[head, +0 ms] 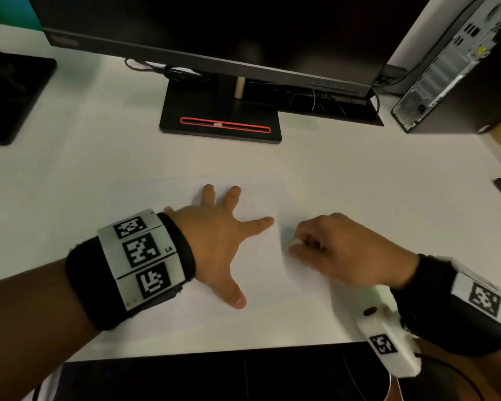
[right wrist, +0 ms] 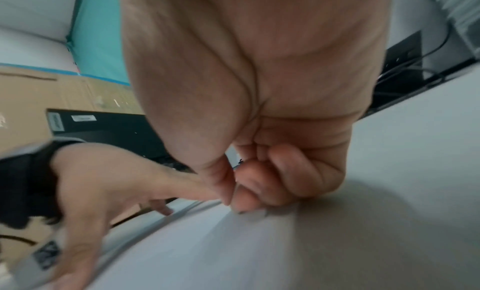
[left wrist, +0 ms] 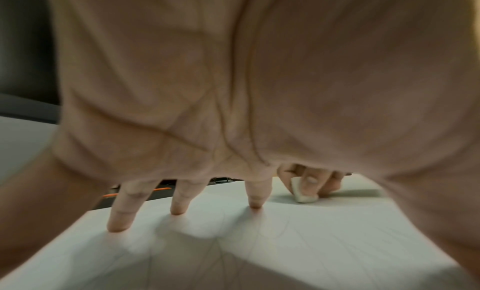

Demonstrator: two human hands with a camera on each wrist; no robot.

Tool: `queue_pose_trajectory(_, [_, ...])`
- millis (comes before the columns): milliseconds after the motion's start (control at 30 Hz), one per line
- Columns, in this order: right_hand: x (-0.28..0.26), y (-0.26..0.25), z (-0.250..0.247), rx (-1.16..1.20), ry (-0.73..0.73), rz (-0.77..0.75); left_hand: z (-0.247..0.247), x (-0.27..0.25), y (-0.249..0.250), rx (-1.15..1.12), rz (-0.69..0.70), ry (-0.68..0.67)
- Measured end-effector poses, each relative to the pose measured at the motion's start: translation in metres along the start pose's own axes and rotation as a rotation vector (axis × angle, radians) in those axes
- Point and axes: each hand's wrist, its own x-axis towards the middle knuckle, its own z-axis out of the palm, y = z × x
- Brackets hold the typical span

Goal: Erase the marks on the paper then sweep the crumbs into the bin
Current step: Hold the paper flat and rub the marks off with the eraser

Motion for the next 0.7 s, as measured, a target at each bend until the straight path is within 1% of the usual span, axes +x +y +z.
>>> queue_pose_trajectory(67, [0.002,0.003,-0.002,-0.012,0.049,0.037,0.0,0.0,0.001,0.006,0.0,-0.001])
queue_pose_trajectory(100, [0.001,0.0,0.001,-0.025,0.042,0.019,-0.001,-0.001,0.001,0.008,-0.002,0.0])
queue_pose_trajectory(200, [-0.008,-0.013,0.013,-0.024,-0.059,-0.061,-0.001,-0.002,0.001,0.006,-0.005,-0.005])
queue_pose_trajectory(267, [-0.004,-0.006,0.009,0.001,-0.053,-0.011,-0.001,-0.001,0.001,0.013,-0.004,-0.004])
queue_pose_trajectory(333, [0.003,0.004,0.001,-0.008,0.02,0.085,0.0,0.0,0.001,0.012,-0.003,-0.002])
queue_pose_trajectory(367, [0.003,0.005,0.0,-0.021,0.044,0.096,0.0,0.0,0.001,0.01,-0.004,-0.002])
queue_pose_trajectory(400, [0.001,0.002,0.002,-0.032,0.043,0.076,0.0,0.0,0.0,0.01,-0.004,-0.002])
queue_pose_trajectory(500, [-0.011,-0.012,0.014,-0.028,-0.061,-0.036,0.0,-0.001,0.001,0.007,-0.001,-0.004])
queue_pose_trajectory(533, [-0.011,-0.012,0.014,-0.013,-0.082,-0.033,0.0,-0.001,0.001,0.008,-0.001,-0.004])
queue_pose_trajectory(567, [-0.009,-0.007,0.011,-0.004,-0.078,0.0,-0.001,-0.001,0.001,0.01,-0.003,-0.004])
queue_pose_trajectory(633, [-0.003,0.001,0.004,0.009,-0.01,0.096,-0.001,-0.001,0.001,0.015,-0.01,-0.01])
queue_pose_trajectory(667, [-0.002,0.002,0.004,0.008,0.02,0.114,-0.001,-0.001,0.001,0.015,-0.011,-0.012])
queue_pose_trajectory(700, [-0.004,-0.001,0.005,0.004,0.029,0.101,-0.001,-0.001,0.002,0.015,-0.012,-0.011])
